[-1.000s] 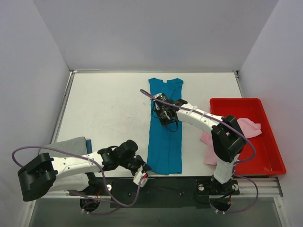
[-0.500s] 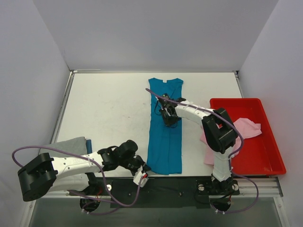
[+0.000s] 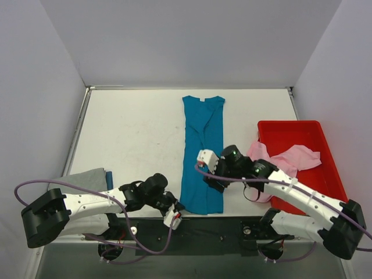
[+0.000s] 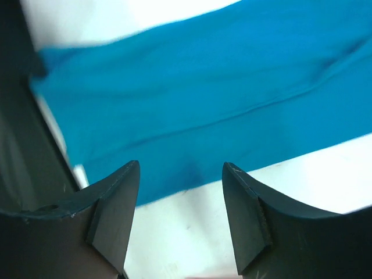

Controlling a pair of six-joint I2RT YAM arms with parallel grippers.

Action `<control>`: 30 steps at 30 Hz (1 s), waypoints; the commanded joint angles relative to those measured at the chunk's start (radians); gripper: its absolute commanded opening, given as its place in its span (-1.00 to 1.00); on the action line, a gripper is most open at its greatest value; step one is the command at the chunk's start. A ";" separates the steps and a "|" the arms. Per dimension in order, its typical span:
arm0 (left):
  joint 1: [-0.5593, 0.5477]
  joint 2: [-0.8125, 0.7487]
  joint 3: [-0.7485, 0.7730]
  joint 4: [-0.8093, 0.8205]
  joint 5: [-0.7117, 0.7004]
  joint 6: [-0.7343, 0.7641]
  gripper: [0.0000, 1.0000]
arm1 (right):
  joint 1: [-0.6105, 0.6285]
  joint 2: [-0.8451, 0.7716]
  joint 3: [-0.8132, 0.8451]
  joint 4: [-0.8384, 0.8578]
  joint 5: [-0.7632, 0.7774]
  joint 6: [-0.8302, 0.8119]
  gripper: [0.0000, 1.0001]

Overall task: Fold and stack the t-shirts
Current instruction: Grab the bottom of the folded rectangular tshirt with both arms

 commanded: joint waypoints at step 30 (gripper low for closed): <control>0.011 -0.005 -0.004 0.070 -0.031 -0.129 -1.00 | 0.363 0.055 -0.318 -0.065 0.077 -0.373 -1.00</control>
